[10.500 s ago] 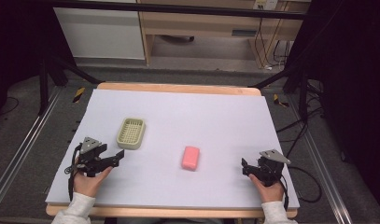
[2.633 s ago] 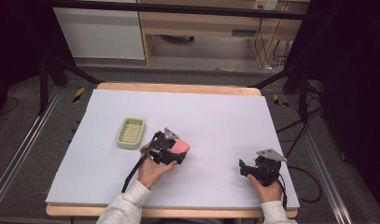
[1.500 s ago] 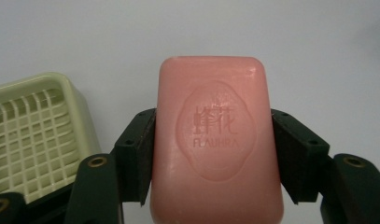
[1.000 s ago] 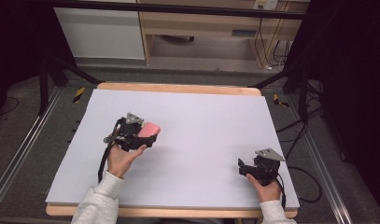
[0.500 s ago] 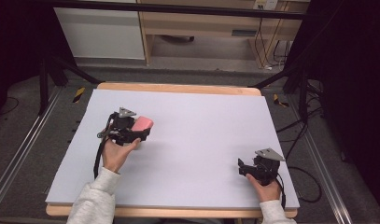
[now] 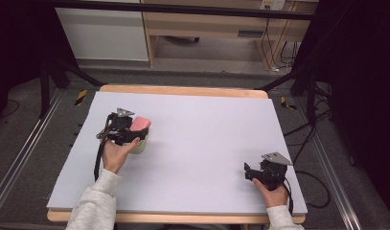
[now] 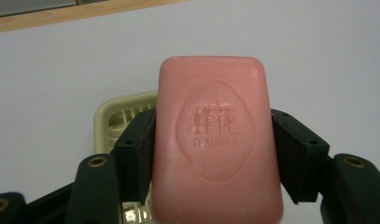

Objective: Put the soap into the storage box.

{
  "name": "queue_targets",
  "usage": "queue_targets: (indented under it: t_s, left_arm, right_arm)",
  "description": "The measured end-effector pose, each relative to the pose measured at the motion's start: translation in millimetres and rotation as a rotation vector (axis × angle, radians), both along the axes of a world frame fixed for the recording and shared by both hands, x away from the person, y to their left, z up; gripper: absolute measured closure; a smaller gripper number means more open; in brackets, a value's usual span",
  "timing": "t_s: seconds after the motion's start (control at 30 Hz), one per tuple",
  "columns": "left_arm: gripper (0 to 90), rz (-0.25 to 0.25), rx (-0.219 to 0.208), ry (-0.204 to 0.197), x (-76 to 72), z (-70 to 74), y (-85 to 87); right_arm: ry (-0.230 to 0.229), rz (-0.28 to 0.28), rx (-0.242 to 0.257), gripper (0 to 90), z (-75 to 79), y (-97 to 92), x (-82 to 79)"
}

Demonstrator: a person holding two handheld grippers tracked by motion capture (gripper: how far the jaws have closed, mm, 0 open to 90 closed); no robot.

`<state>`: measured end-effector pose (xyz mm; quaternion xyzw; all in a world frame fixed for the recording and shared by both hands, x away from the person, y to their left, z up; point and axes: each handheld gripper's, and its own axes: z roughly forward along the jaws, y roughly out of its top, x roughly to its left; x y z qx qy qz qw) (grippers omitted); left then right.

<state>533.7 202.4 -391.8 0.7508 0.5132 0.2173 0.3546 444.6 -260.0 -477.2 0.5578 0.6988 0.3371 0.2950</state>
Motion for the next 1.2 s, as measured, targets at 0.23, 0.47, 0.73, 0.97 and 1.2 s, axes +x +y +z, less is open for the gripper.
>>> queue_targets:
  t_s: [0.23,0.47,0.73,0.97,1.2]
  left_arm:
    - [37.5,0.019,0.001,0.015,5.7,-6.7,8.6]
    - [37.5,0.041,0.002,0.023,11.0,-13.6,12.9]
    - [37.5,0.061,-0.002,0.036,18.5,-22.3,14.8]
    - [37.5,0.068,0.001,0.045,23.3,-29.7,12.8]
    - [37.5,0.081,0.01,0.06,27.6,-38.8,13.7]
  right_arm:
    - [-0.001,0.0,-0.001,6.1,-0.1,-0.1,0.2]
    - [-0.001,0.002,0.0,6.0,-0.3,0.1,0.5]
    - [0.0,0.001,0.0,6.0,-0.4,0.0,0.6]
    - [-0.002,0.002,0.001,6.0,-0.3,0.0,0.5]
    - [0.003,0.0,0.001,6.0,-0.3,0.3,0.4]
